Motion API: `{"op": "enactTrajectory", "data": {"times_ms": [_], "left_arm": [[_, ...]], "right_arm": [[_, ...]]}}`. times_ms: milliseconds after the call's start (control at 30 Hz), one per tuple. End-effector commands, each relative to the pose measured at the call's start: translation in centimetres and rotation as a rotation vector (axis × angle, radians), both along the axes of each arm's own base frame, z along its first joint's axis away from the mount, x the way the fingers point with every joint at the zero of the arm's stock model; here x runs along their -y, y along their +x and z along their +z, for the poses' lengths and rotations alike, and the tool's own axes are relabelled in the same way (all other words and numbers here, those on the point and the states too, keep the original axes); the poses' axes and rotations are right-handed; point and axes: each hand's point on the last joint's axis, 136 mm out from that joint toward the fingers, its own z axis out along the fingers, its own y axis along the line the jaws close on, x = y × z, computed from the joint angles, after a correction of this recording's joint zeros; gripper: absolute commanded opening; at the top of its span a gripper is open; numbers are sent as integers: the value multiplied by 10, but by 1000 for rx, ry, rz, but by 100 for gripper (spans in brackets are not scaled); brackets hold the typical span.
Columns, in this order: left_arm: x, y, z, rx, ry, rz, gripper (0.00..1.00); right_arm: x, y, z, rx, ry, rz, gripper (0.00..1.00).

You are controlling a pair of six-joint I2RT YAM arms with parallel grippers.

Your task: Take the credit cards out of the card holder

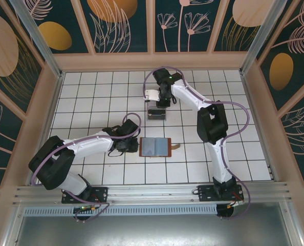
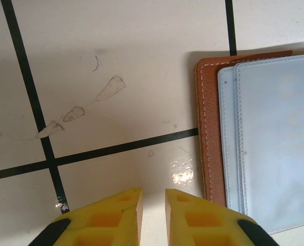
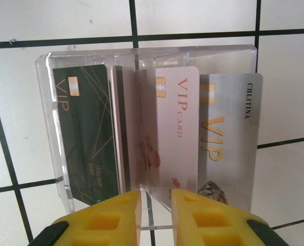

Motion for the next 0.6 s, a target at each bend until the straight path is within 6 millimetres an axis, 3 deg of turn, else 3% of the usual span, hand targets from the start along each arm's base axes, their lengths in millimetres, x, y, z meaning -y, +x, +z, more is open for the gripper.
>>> {"op": "enactTrajectory", "data": {"times_ms": [0, 200, 400, 567], "left_arm": [[-3, 2, 6, 11, 1, 23, 21], [-5, 2, 8, 19, 3, 26, 21], [-5, 3, 10, 24, -2, 27, 21], [-4, 3, 11, 25, -8, 28, 21]], "right_arm": [[-4, 12, 2, 58, -11, -3, 23], [-6, 19, 10, 94, 1, -17, 26], [-17, -2, 19, 42, 46, 15, 33], [-18, -11, 14, 23, 39, 15, 35]]}}
